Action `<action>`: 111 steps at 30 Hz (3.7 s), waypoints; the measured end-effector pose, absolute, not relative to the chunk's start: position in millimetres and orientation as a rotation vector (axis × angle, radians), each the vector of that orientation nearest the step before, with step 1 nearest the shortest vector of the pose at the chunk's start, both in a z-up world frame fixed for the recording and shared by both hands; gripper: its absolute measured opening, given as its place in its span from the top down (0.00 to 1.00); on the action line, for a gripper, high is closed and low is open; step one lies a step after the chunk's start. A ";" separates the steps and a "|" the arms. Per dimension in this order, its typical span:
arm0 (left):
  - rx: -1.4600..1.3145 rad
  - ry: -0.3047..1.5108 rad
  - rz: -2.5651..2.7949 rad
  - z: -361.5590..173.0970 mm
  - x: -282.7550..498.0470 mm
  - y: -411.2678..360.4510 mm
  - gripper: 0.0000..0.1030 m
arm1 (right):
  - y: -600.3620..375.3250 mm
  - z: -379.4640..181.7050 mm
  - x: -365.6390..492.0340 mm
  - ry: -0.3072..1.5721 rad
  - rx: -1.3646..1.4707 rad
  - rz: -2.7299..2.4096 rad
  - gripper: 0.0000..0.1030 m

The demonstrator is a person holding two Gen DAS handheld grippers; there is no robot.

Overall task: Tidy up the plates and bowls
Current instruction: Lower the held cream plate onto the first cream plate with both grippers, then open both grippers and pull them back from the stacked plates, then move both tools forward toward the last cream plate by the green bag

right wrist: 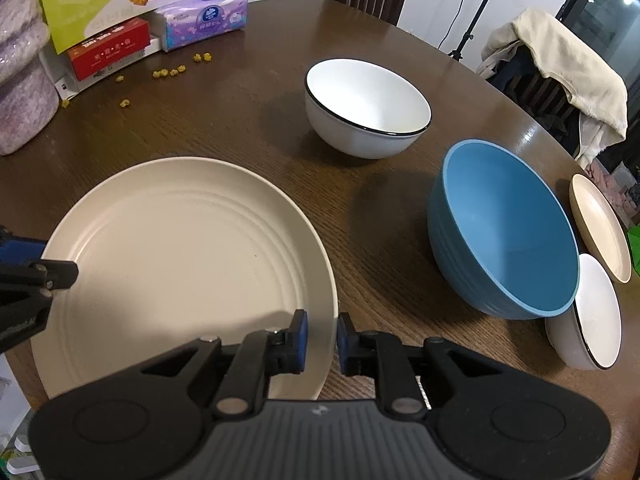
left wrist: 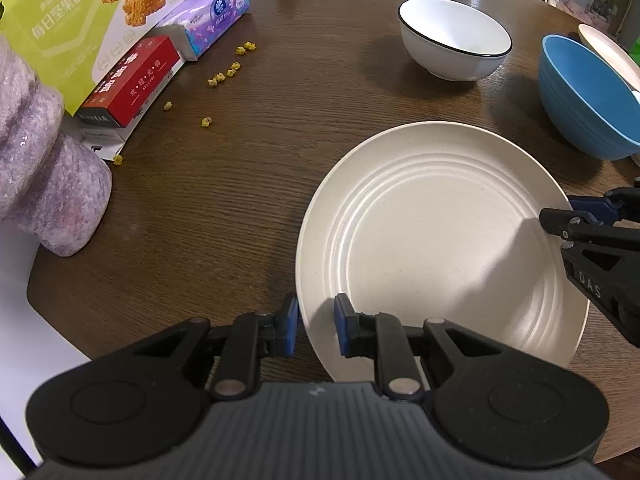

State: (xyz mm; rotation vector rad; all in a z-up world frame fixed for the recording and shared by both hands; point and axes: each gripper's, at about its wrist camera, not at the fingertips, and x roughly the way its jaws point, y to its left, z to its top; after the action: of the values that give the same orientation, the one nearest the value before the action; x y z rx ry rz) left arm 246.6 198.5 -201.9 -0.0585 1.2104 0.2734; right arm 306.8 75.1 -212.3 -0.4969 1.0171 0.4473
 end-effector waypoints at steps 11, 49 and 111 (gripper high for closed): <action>-0.144 1.147 0.255 -177.0 234.6 205.9 0.48 | 56.0 -197.7 314.8 1.035 -0.376 0.457 0.41; -0.175 0.794 -0.095 -73.6 309.2 77.4 0.00 | -180.3 -109.6 308.9 0.893 0.029 0.068 0.00; -0.060 1.090 -0.035 -175.8 697.7 -103.1 0.01 | -355.6 -210.7 651.1 1.046 0.153 -0.058 0.03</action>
State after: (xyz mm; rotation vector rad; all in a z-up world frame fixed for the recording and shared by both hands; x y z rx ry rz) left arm 697.7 -103.1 -175.8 -0.0605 1.0896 -0.0354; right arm 651.1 -355.6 -210.7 0.1530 1.0456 -0.0578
